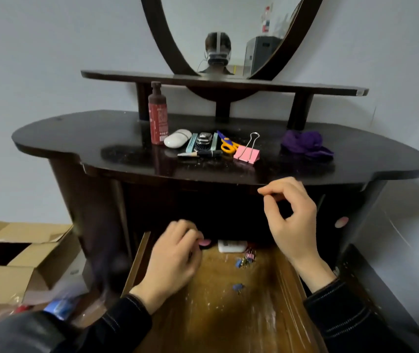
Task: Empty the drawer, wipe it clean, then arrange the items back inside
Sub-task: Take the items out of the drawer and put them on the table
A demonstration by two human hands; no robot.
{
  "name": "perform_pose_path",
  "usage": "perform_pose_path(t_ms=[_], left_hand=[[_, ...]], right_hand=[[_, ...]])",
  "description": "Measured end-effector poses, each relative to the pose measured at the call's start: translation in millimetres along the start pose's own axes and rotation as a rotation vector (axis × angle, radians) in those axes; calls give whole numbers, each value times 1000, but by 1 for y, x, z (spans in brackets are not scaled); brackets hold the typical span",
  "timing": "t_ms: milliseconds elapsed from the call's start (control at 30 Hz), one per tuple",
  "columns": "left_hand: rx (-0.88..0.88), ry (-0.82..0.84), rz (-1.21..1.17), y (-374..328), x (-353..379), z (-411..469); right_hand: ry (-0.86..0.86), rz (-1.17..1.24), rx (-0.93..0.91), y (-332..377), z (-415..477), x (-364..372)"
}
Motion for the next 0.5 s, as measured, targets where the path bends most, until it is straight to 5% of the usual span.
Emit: perform_pose_path(t_ms=[233, 500], left_hand=[[-639, 679, -20, 71, 95, -66], [-704, 759, -33, 88, 117, -70]], right_hand=[[447, -143, 154, -64, -106, 50], [974, -443, 449, -160, -183, 115]])
Point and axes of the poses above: each hand's wrist, its own z-axis towards the middle knuckle, its own x-axis out of the palm, y = z × x, the point moved 6 cm from there along z, towards the middle knuckle, and after that the axes turned 8 degrees about -x, right-handed, at the moved point
